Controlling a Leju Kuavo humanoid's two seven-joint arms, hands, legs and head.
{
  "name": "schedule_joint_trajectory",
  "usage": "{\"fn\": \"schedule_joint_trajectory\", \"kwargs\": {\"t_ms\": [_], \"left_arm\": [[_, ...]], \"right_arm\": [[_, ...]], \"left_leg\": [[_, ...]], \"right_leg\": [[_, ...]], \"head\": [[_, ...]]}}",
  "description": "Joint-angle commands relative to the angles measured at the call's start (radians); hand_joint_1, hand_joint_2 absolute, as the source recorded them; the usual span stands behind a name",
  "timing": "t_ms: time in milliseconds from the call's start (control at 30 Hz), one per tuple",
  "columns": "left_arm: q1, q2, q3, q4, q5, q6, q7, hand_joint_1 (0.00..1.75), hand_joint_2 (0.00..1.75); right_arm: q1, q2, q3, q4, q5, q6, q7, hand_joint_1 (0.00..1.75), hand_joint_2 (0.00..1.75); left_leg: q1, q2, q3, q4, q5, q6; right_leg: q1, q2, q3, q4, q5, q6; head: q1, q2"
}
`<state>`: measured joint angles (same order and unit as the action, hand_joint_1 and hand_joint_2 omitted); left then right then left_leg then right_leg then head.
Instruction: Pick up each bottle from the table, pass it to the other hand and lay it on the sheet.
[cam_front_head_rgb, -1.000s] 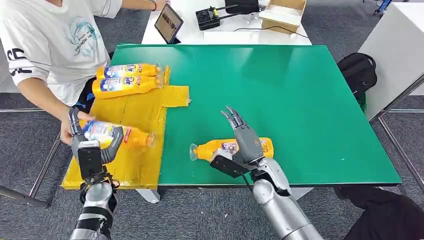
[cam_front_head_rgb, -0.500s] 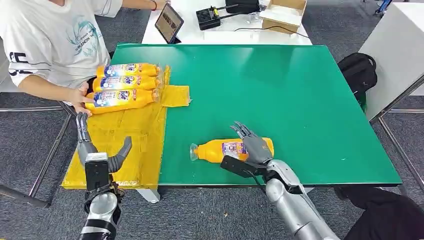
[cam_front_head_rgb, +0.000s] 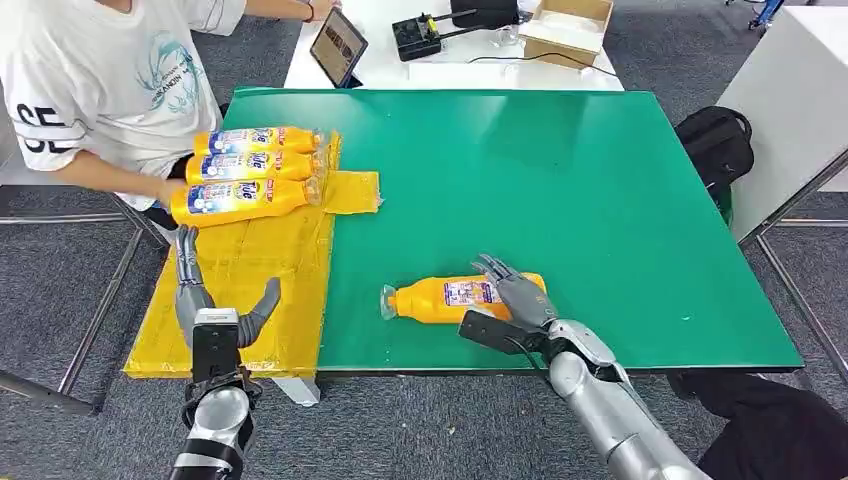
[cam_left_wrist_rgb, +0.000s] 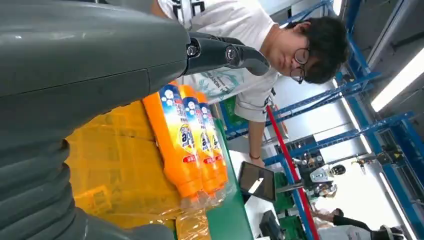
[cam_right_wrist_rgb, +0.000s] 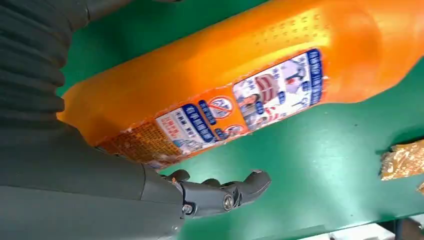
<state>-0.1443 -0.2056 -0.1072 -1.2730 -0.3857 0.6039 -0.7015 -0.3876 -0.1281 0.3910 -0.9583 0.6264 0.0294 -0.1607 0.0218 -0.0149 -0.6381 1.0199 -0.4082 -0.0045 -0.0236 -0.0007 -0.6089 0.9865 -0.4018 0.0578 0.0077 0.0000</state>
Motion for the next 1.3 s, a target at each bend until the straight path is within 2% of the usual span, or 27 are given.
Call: {"fn": "schedule_joint_trajectory", "kwargs": {"t_ms": [33,333,567,800,833,867,900,933,1133,1200,1267,1300], "left_arm": [[-0.028,-0.011,-0.016,0.055,0.027,-0.061,0.003,0.0,1.75],[-0.025,-0.015,-0.031,0.081,0.013,-0.084,0.008,0.0,1.75],[-0.052,-0.016,-0.042,0.127,0.025,-0.089,0.006,0.0,1.75],[-0.069,-0.015,-0.06,0.152,0.042,-0.072,0.003,0.0,1.75],[-0.07,-0.014,-0.061,0.155,0.044,-0.076,0.004,0.0,1.75],[-0.071,-0.015,-0.061,0.157,0.046,-0.08,0.004,0.0,1.75],[-0.072,-0.016,-0.061,0.158,0.048,-0.08,0.003,0.0,1.75],[-0.073,-0.016,-0.062,0.159,0.049,-0.081,0.003,0.0,1.75],[-0.074,-0.017,-0.062,0.16,0.05,-0.081,0.003,0.0,1.75],[-0.074,-0.017,-0.062,0.16,0.052,-0.083,0.003,0.0,1.75],[-0.073,-0.018,-0.062,0.157,0.053,-0.081,0.003,0.0,1.75],[-0.071,-0.017,-0.063,0.153,0.051,-0.078,0.003,0.0,1.75]], "right_arm": [[-0.036,-0.07,0.058,0.084,0.056,-0.027,0.063,0.0,1.75],[-0.099,-0.065,0.069,0.176,0.075,-0.002,0.066,0.0,1.75],[-0.18,-0.067,0.117,0.315,0.027,0.096,0.066,0.0,1.75],[-0.199,0.0,0.116,0.405,0.005,0.026,0.028,0.0,1.75],[-0.192,0.007,0.108,0.403,-0.004,0.017,0.023,0.05,1.75],[-0.188,0.008,0.102,0.399,-0.011,0.013,0.014,0.94,1.75],[-0.183,0.009,0.092,0.396,-0.024,0.011,0.004,1.5,1.75],[-0.181,0.008,0.089,0.393,-0.028,0.009,-0.001,1.55,1.75],[-0.18,0.004,0.087,0.391,-0.029,0.008,-0.003,1.55,1.75],[-0.176,0.006,0.079,0.387,-0.037,0.006,-0.009,1.69,1.75],[-0.161,0.008,0.064,0.369,-0.047,-0.014,-0.021,1.64,1.75],[-0.154,0.01,0.057,0.358,-0.047,-0.024,-0.022,1.68,1.75]], "left_leg": [[0.0,-0.002,0.004,-0.001,-0.001,0.001],[0.0,0.001,0.005,-0.002,-0.001,0.001],[0.0,0.001,0.004,-0.001,-0.001,0.002],[0.0,0.002,0.004,-0.001,0.0,0.001],[0.0,0.003,0.006,-0.002,-0.001,0.001],[0.0,0.002,0.004,-0.001,-0.001,0.001],[0.0,0.002,0.004,-0.001,-0.001,0.001],[0.0,0.004,0.006,-0.002,-0.001,0.001],[0.001,0.007,0.004,-0.001,0.0,0.001],[0.0,0.007,0.005,-0.001,-0.001,0.001],[0.0,0.006,0.006,-0.001,-0.001,0.001],[0.001,0.006,0.005,-0.001,-0.001,0.001]], "right_leg": [[0.001,-0.003,0.005,-0.001,-0.001,-0.003],[0.0,0.0,0.006,-0.002,-0.001,-0.002],[0.001,0.0,0.005,-0.001,0.0,-0.002],[0.001,0.001,0.004,-0.002,0.001,-0.001],[0.001,0.001,0.006,-0.002,0.001,-0.002],[0.001,0.001,0.004,-0.001,0.001,-0.001],[0.001,0.001,0.004,-0.001,0.001,-0.001],[0.001,0.002,0.006,-0.002,0.001,-0.002],[0.001,0.006,0.003,-0.001,0.001,0.0],[0.001,0.006,0.004,-0.001,0.001,0.0],[0.001,0.005,0.004,-0.001,0.001,-0.001],[0.001,0.005,0.004,-0.001,0.001,-0.001]], "head": [[0.0,0.0],[0.0,0.0],[0.0,0.0],[0.0,0.0],[0.001,0.0],[0.0,0.0],[0.0,0.0],[0.0,0.0],[0.0,0.0],[0.0,0.0],[0.0,0.0],[0.0,0.0]]}}
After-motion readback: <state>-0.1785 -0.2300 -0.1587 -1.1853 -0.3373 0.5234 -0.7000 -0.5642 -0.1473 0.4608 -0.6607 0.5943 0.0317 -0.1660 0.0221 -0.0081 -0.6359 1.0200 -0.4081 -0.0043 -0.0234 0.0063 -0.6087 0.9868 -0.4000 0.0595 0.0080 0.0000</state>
